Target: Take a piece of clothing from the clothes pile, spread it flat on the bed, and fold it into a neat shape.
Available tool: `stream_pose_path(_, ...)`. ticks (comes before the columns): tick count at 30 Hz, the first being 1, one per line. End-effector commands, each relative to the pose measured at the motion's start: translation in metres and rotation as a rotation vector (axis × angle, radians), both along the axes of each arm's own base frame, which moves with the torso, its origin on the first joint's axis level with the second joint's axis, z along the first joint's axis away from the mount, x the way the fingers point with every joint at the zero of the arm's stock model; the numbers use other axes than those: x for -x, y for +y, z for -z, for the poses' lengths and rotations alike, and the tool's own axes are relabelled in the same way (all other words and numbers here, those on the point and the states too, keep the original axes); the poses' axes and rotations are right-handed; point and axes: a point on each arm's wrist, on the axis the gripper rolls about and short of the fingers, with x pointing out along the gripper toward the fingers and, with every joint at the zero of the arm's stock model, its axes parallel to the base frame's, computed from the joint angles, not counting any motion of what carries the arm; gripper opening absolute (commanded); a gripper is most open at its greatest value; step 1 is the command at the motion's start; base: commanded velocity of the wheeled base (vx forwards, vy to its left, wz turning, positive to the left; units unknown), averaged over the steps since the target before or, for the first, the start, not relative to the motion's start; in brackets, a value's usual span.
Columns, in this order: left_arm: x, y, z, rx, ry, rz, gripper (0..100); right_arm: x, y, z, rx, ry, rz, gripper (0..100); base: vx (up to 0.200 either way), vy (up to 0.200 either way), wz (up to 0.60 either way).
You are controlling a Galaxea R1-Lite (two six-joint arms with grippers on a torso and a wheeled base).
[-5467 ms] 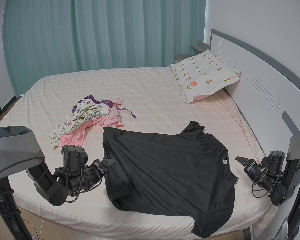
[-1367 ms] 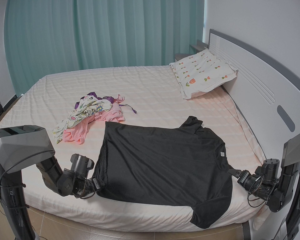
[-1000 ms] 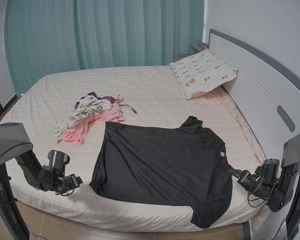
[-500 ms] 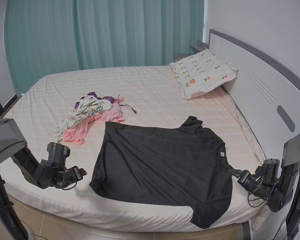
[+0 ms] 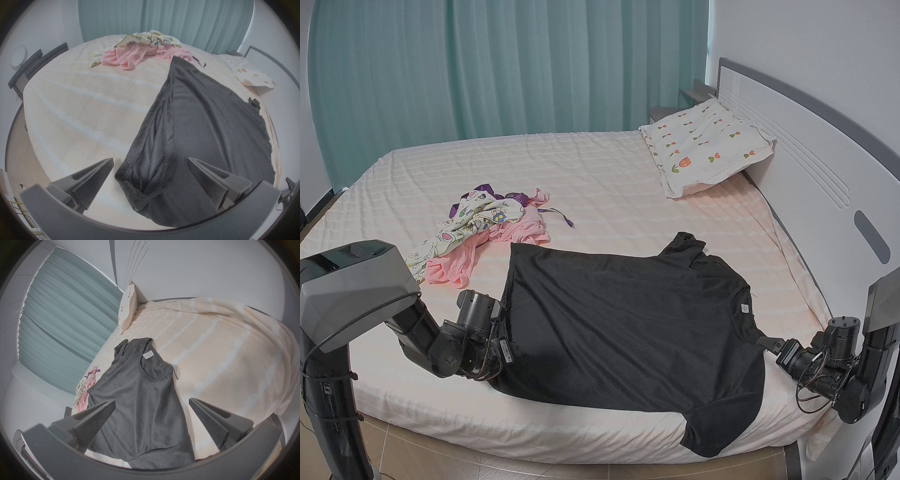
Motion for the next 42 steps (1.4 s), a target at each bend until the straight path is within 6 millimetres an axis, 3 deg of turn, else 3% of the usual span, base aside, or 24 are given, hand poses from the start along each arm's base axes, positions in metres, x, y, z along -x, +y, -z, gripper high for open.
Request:
stream_pose_path(1,-0.001,-0.004,0.013,-0.023,0.051,0.012,100,-0.001,0.0,0.0,-0.001,-0.011,0.0,100,0.0,0.0,0.0)
stream_pose_path(10,0.005,0.018,0.017,-0.04,0.094,-0.045,100,0.0,0.0,0.0,-0.001,-0.006,0.0,100,0.0,0.0,0.0)
stream_pose_path(17,0.024,0.058,0.013,-0.062,0.143,-0.127,100,0.0,0.0,0.0,-0.001,-0.003,0.0,100,0.0,0.0,0.0)
stream_pose_path(26,0.042,0.087,0.0,-0.056,0.151,-0.191,100,0.0,0.0,0.001,0.0,-0.002,0.0,100,0.0,0.0,0.0)
stream_pose_path(34,0.052,0.088,-0.02,0.053,0.113,-0.148,100,0.001,0.0,0.001,-0.001,0.004,-0.001,100,0.0,0.0,0.0)
stream_pose_path(42,0.057,0.085,-0.022,0.106,0.108,-0.15,100,0.003,0.001,0.007,0.001,0.035,-0.009,100,0.0,0.0,0.0)
